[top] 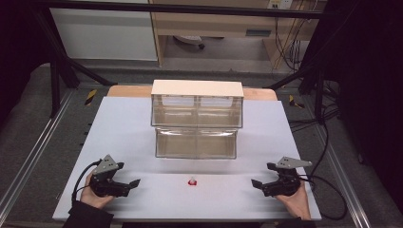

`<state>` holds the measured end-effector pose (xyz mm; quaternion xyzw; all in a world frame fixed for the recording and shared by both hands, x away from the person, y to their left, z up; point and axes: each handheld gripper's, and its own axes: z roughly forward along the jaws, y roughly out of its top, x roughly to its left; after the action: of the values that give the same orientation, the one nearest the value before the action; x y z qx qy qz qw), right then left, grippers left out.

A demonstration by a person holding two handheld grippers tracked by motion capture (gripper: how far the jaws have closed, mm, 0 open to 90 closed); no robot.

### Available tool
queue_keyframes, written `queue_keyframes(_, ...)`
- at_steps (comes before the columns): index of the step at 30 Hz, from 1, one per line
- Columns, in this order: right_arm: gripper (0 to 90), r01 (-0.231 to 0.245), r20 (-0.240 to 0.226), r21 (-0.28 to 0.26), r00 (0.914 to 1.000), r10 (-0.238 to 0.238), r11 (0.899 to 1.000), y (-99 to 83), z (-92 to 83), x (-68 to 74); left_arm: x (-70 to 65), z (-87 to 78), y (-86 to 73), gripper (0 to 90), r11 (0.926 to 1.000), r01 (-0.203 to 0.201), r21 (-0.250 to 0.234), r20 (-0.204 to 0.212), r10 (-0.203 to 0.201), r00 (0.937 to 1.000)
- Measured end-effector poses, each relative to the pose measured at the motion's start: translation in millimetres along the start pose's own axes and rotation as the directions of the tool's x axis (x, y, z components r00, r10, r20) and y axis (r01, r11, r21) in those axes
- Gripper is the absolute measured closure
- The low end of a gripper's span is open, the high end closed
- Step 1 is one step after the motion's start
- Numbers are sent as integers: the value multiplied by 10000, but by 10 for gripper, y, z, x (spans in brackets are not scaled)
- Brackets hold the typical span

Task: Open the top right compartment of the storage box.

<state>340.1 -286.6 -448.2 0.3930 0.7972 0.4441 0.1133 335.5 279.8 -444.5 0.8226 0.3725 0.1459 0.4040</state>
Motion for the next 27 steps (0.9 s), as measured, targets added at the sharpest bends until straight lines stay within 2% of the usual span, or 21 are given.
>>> queue_keyframes(14, 18, -74, -41, -53, 10000, 74, 10000, 22, -12, 25, 7, -14, -10, 65, 10000, 48, -49, 15, -48, 10000)
queue_keyframes(23, 36, 94, -22, -194, 10000, -95, 9998, 85, -28, 77, 8, -12, -13, 65, 10000, 40, -16, -5, -40, 10000)
queue_keyframes(27, 77, 295, -188, -171, 9994, -298, 9994, 124, -10, 124, 8, -9, -11, 67, 10000, 52, -8, -1, -52, 10000)
